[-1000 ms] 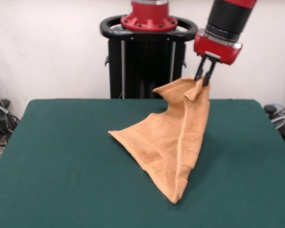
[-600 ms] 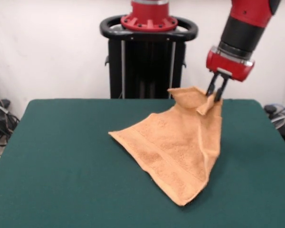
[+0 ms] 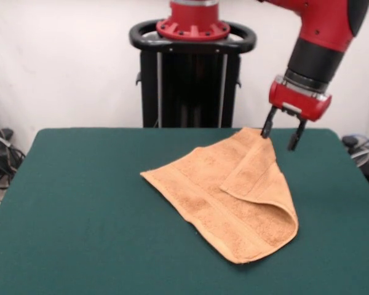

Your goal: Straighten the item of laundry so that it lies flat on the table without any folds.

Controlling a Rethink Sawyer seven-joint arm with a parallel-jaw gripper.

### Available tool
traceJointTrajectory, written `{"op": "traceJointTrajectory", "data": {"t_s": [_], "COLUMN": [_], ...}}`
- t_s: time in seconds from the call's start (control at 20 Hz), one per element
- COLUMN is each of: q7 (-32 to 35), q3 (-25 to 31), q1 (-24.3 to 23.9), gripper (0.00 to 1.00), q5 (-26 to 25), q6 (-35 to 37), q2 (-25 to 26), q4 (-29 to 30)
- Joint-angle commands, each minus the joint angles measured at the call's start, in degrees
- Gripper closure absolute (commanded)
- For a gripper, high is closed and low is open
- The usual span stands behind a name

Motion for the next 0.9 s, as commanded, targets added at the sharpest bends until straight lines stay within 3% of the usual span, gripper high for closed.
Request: {"op": "traceJointTrajectory", "data": {"t_s": [0.05,0.5,0.9], "q7": [14.8,12.4,8.1], "q3": [1.9,0.6,3.0], "q1": [0.3,1.0,-4.8], "gripper": [0.0,0.0,0.0], "q5": [5.6,5.4,2.6], "q6": [-0.2,3.6,-1.1], "q2": [-0.4,-3.2,-2.6], "q4": [0.6,0.6,1.0]}}
